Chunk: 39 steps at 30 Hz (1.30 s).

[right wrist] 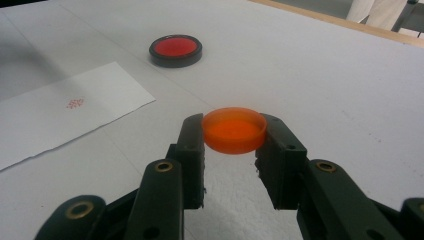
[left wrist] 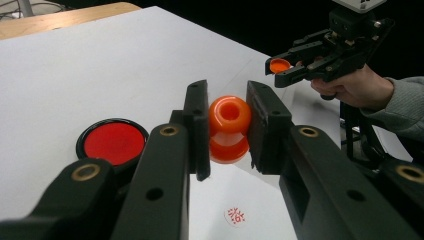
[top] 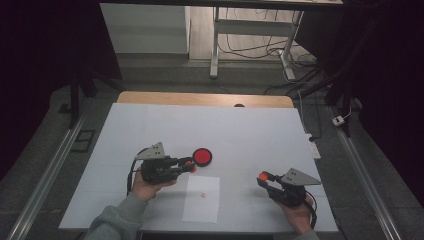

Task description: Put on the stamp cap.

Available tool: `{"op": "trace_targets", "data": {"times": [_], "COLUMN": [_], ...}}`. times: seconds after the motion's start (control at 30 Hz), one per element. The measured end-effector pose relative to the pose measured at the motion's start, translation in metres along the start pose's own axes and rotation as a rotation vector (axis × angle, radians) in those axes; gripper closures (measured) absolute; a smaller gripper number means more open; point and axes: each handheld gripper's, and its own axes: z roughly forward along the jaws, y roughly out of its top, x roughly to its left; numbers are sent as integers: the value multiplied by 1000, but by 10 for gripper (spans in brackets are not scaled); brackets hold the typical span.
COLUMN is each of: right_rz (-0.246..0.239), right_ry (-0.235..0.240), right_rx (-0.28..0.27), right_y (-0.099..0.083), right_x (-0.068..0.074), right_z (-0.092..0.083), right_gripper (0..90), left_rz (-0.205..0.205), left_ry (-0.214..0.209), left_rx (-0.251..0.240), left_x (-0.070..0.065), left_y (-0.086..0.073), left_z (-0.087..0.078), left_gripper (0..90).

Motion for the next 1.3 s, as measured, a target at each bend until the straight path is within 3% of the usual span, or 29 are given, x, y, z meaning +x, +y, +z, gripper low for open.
{"op": "trace_targets", "data": {"times": [1.0, 1.13, 1.3], "right_rz": [-22, -9, -29], "right_ry": [71, 101, 123], "right_rx": [-4, -21, -21], "right_y": [10, 14, 19], "right_x": [16, 20, 27], "right_z": [22, 26, 33], "right_gripper": [646, 646, 646], "left_rz": [5, 6, 7], "left_ry": [1, 0, 1], "left_rx": [17, 20, 21], "left_x": [-2, -2, -2], "left_y": [0, 0, 0], "left_z": [4, 5, 5], "left_gripper": [721, 721, 721]}}
